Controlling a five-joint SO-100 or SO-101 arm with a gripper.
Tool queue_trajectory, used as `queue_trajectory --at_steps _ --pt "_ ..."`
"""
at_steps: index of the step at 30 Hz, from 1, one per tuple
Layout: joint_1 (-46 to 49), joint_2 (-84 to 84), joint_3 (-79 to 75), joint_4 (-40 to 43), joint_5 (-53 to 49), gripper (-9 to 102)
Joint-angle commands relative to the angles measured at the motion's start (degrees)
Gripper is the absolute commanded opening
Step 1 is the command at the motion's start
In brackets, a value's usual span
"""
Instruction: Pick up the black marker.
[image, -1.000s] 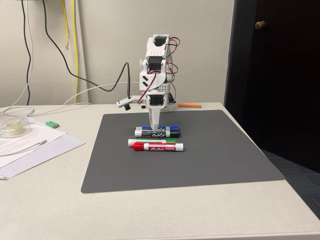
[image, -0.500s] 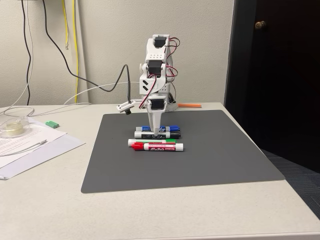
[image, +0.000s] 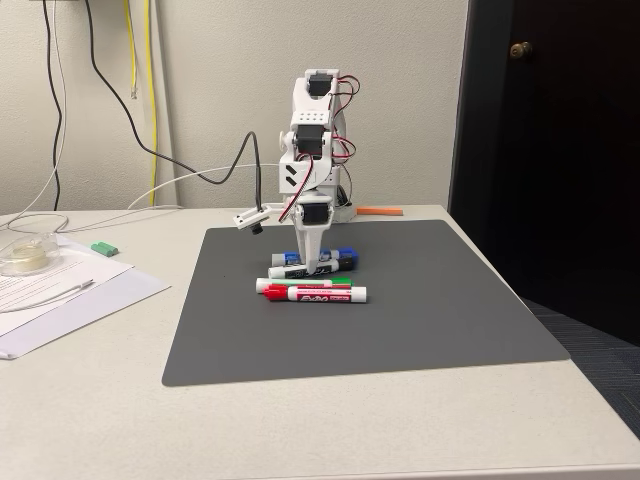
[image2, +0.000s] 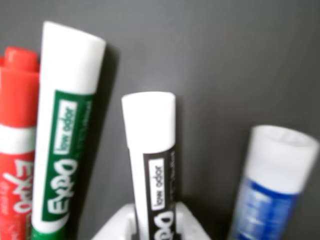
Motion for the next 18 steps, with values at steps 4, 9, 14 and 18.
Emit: queue_trajectory --at_steps 4,9,14,18 --pt "-0.35 0.88 0.26 -0.79 0.0 2" --pt "-0.09 1.67 0.18 -0.26 0.18 0" --pt "0.0 3.69 -6.86 7.82 1.85 0" --pt "-0.79 1.67 -26.54 24.26 5.54 0"
